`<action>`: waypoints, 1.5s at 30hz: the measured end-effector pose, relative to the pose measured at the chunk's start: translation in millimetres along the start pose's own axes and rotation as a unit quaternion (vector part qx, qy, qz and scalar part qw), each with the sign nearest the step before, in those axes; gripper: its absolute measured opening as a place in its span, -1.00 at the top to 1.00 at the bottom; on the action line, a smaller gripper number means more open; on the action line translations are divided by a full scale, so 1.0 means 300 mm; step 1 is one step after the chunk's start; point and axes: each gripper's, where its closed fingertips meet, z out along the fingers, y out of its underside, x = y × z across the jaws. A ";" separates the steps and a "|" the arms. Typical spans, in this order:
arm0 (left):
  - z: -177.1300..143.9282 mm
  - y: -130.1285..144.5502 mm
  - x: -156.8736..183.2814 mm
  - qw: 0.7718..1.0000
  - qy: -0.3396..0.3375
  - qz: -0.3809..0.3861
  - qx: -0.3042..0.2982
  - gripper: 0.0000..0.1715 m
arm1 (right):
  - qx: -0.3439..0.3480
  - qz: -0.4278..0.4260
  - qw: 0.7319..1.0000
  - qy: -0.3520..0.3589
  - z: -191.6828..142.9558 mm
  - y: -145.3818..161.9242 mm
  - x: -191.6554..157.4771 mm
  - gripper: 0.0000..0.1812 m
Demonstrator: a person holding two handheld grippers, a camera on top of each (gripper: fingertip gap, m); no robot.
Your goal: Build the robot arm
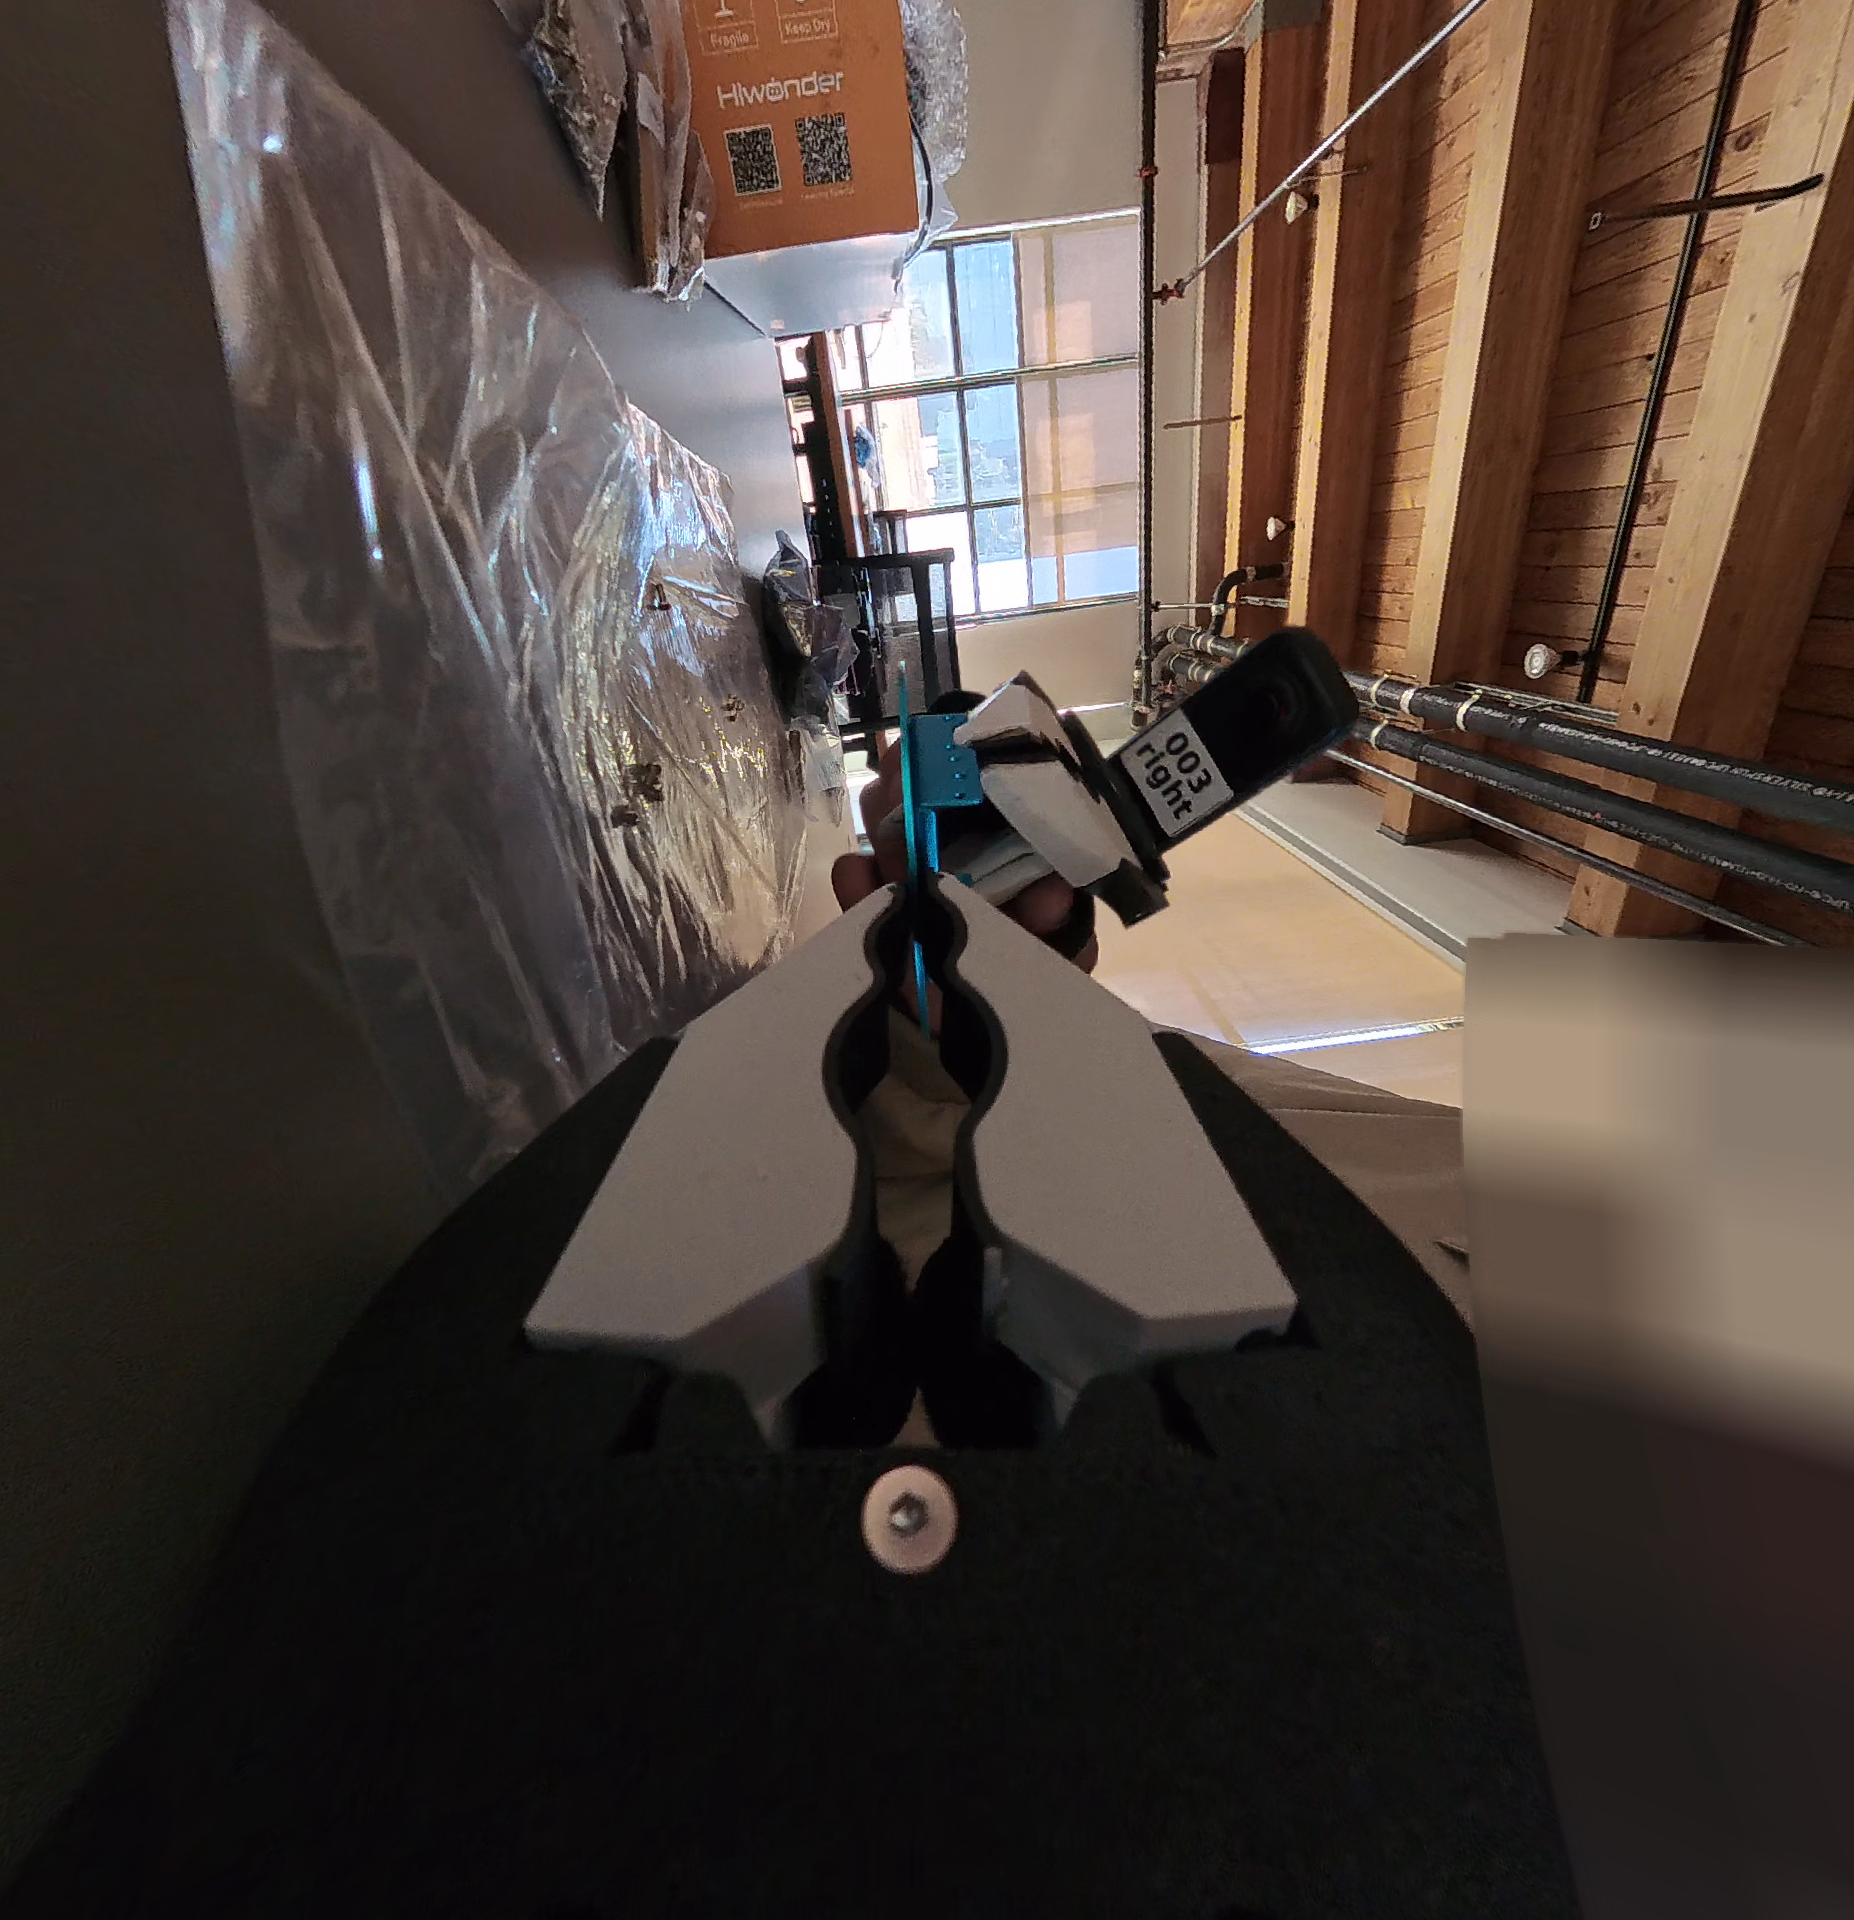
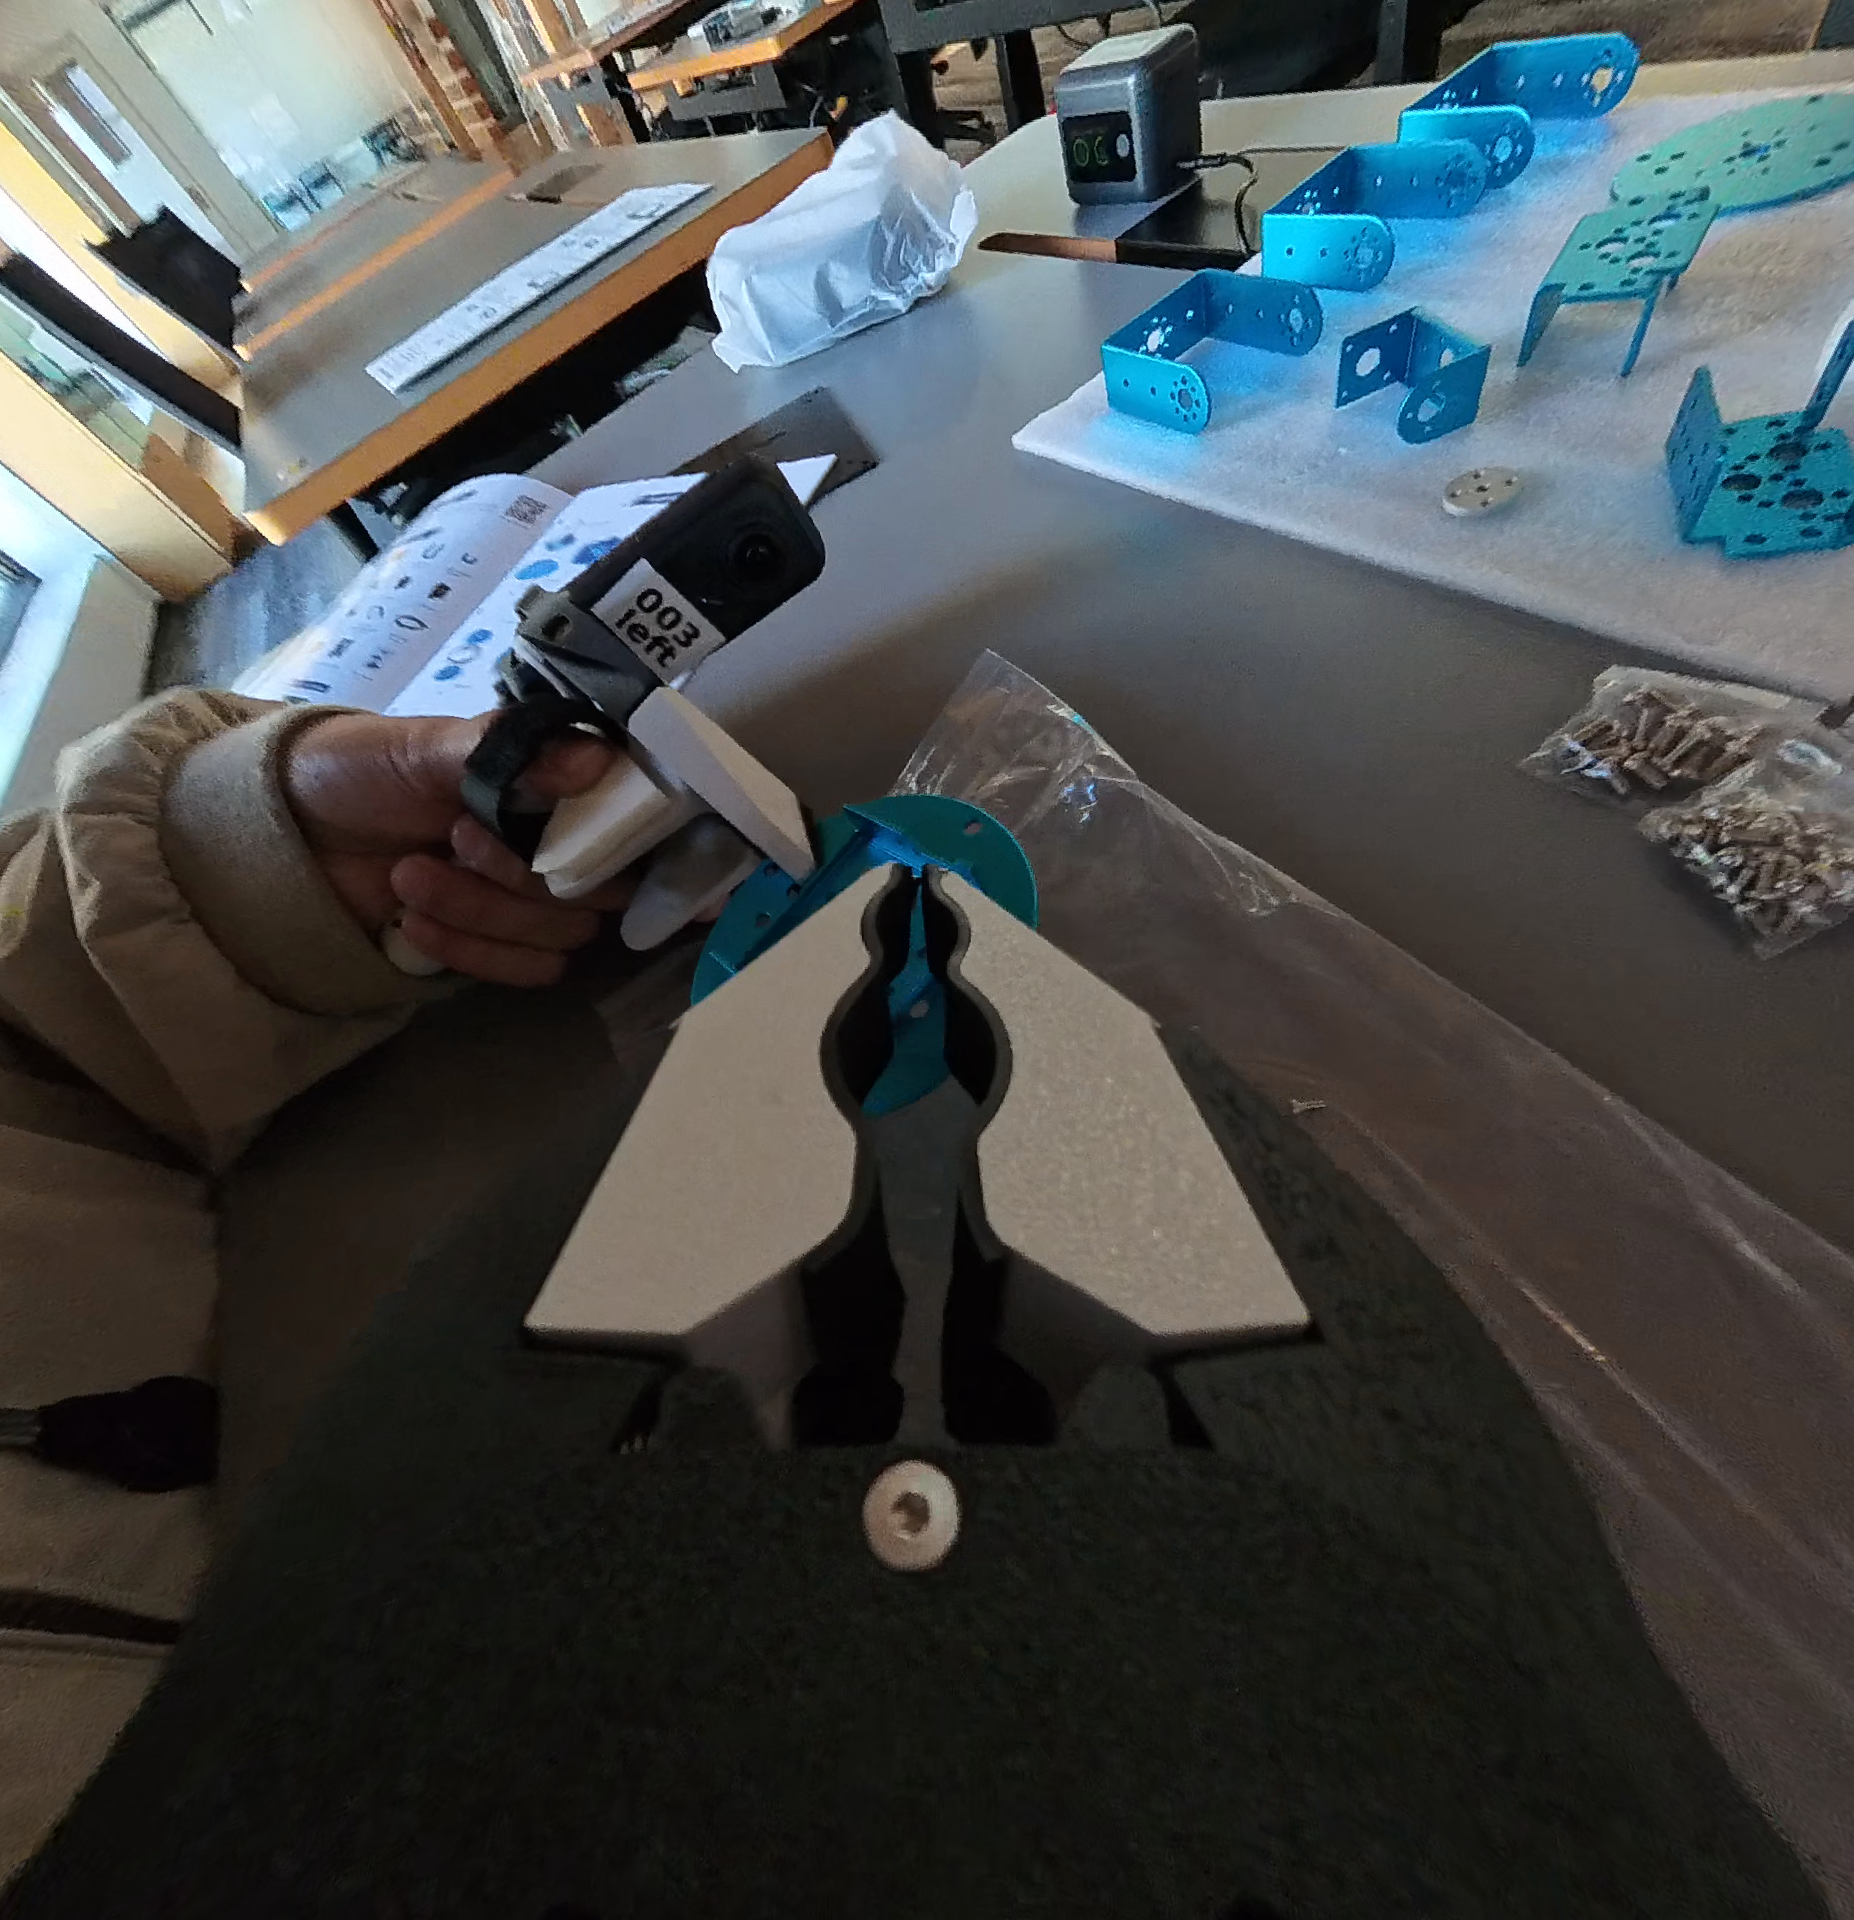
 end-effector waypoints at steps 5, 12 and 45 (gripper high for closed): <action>0.001 0.002 0.000 1.000 -0.001 0.002 -0.002 1.00 | 0.000 0.132 0.990 -0.056 0.001 0.001 -0.015 1.00; 0.003 0.009 0.004 1.000 0.004 -0.001 -0.007 1.00 | 0.012 0.219 0.971 -0.092 -0.002 -0.001 0.002 1.00; 0.007 0.030 0.014 0.999 0.020 -0.006 -0.037 1.00 | -0.075 -0.273 0.954 -0.103 -0.029 0.060 -0.046 0.39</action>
